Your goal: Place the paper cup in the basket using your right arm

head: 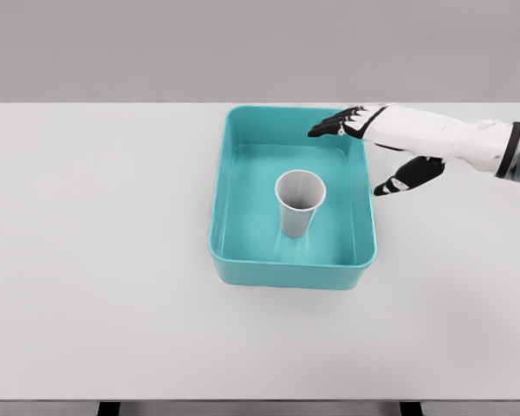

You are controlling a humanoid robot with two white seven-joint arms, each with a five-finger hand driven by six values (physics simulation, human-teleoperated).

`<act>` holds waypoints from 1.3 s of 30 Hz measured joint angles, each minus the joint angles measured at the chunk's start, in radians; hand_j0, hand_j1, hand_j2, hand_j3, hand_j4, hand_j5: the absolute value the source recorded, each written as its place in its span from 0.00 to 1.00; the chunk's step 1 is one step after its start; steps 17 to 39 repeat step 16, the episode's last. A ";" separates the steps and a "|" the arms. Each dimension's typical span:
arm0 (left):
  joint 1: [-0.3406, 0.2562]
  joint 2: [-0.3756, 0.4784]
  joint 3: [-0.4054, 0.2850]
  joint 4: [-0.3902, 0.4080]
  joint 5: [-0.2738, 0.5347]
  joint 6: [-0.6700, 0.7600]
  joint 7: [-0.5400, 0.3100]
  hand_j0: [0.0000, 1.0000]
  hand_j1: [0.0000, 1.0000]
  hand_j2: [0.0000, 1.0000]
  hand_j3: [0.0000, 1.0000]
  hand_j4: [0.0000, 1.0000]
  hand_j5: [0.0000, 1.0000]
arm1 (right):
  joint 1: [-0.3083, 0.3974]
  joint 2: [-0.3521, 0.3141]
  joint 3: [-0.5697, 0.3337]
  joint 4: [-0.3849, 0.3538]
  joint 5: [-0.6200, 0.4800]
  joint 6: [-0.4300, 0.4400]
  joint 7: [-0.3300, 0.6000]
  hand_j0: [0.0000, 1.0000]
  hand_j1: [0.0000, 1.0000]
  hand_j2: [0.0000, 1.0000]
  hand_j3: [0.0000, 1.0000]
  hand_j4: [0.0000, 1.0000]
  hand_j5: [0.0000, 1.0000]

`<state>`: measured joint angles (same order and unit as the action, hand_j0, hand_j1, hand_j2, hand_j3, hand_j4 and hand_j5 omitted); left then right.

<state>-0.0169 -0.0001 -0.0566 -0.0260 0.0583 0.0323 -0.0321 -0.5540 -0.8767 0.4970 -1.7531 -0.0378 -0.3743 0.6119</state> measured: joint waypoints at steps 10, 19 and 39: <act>-0.001 0.000 0.000 0.000 0.000 0.000 0.000 1.00 1.00 1.00 1.00 1.00 1.00 | 0.209 -0.003 -0.326 0.000 -0.017 -0.214 -0.001 1.00 1.00 1.00 1.00 1.00 1.00; 0.000 0.000 0.000 0.000 0.002 0.000 0.000 1.00 1.00 1.00 1.00 1.00 1.00 | 0.243 -0.001 -0.335 0.000 -0.015 -0.222 0.000 1.00 1.00 1.00 1.00 1.00 1.00; 0.000 0.000 0.000 0.000 0.002 0.000 0.000 1.00 1.00 1.00 1.00 1.00 1.00 | 0.243 -0.001 -0.335 0.000 -0.015 -0.222 0.000 1.00 1.00 1.00 1.00 1.00 1.00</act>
